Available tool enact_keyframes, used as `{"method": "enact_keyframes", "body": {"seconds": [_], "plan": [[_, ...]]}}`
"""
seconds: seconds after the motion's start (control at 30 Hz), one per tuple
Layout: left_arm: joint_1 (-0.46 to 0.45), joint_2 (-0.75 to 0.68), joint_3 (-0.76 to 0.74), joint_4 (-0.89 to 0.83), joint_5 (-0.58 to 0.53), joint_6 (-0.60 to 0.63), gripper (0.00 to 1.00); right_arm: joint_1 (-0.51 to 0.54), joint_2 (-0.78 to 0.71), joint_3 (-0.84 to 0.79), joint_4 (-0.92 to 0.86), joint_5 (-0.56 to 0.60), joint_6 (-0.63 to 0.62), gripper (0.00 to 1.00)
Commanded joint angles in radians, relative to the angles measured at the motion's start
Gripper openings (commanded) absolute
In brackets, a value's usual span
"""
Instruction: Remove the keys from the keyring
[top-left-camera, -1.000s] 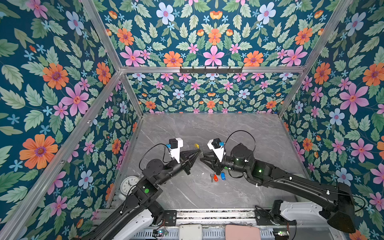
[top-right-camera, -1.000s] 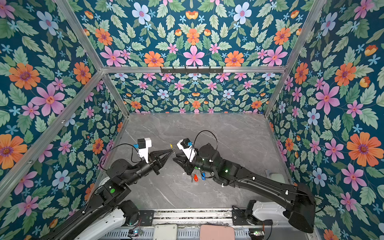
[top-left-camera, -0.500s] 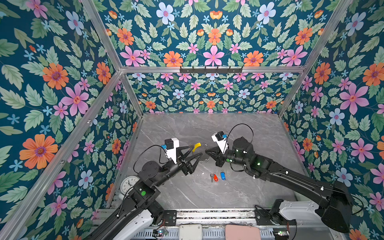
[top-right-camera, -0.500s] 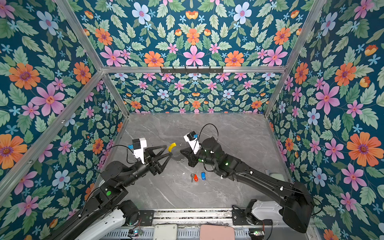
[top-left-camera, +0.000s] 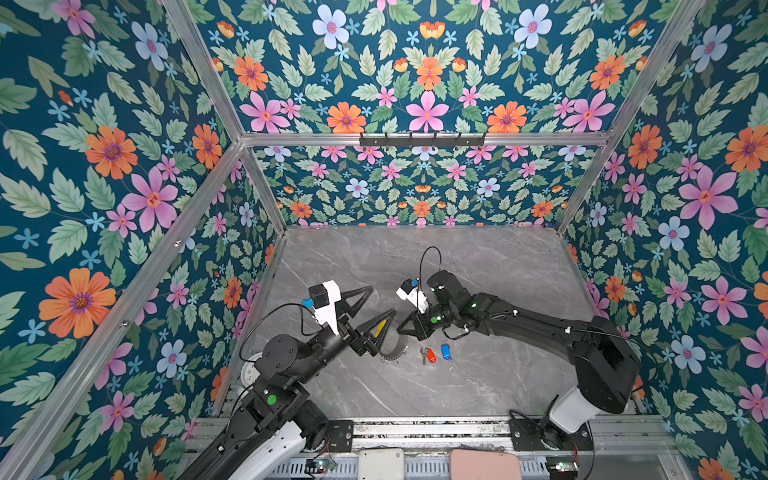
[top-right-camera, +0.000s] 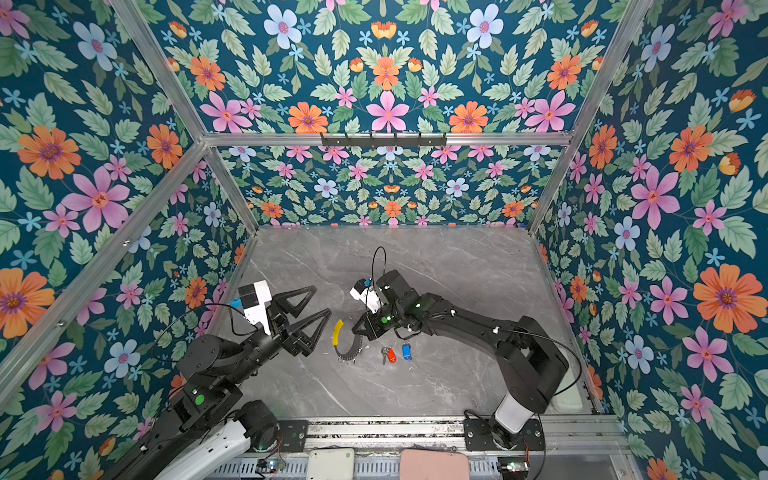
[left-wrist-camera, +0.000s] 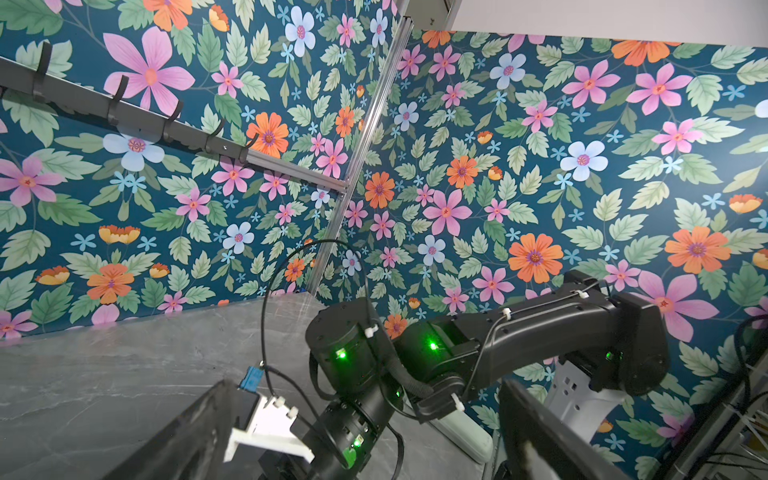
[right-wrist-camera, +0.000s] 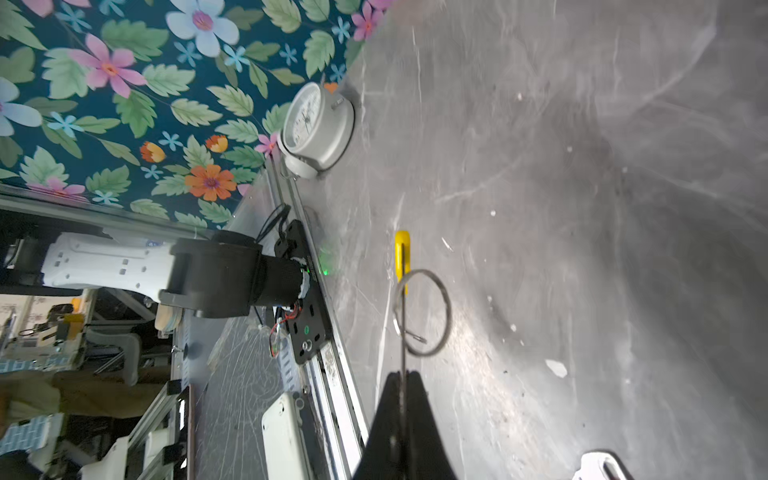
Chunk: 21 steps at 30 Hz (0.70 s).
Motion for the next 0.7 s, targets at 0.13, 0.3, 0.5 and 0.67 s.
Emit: {"method": "enact_keyframes", "body": {"seconds": [0.13, 0.3, 0.5, 0.67], "plan": [[-0.002, -0.006, -0.007, 0.007, -0.004, 0.011, 1.00, -0.001, 0.125, 0.064, -0.129, 0.002, 0.004, 0.00], [0.000, -0.009, -0.013, 0.002, -0.001, 0.009, 1.00, 0.001, 0.179, 0.074, -0.140, 0.066, 0.021, 0.00], [0.000, -0.012, -0.018, -0.001, -0.004, 0.011, 1.00, 0.001, 0.200, 0.078, -0.125, 0.148, 0.035, 0.30], [-0.001, -0.015, -0.022, -0.003, -0.006, 0.012, 1.00, 0.001, 0.185, 0.076, -0.098, 0.194, 0.042, 0.46]]}}
